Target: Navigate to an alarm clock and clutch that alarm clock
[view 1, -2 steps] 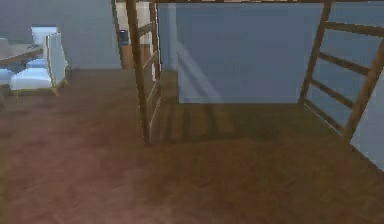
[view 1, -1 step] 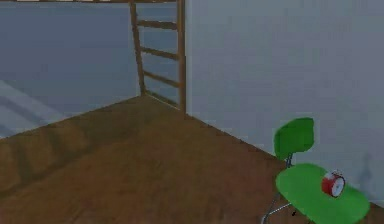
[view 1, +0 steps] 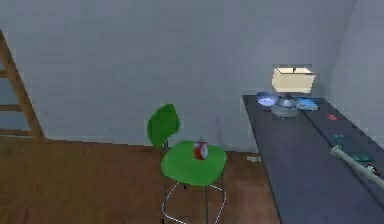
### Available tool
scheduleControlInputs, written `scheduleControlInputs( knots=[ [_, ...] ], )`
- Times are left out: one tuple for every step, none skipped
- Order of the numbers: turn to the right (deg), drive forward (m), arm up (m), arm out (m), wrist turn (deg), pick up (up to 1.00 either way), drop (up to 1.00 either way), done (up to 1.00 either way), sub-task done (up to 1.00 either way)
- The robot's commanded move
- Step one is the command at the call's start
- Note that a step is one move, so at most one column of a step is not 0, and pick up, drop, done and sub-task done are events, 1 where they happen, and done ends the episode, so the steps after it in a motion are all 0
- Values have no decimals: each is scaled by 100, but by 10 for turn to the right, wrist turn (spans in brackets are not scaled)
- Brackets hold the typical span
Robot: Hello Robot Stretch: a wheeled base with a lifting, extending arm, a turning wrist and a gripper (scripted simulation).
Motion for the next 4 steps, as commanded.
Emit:
scheduleControlInputs(
  knots=[
    [0, 65, 0, 0, 0, 0, 0, 0, 0],
    [-450, 0, 0, 0, 0, 0, 0, 0, 0],
    [-300, 0, 0, 0, 0, 0, 0, 0, 0],
    [0, 0, 50, 0, 0, 0, 0, 0, 0]
  ],
)
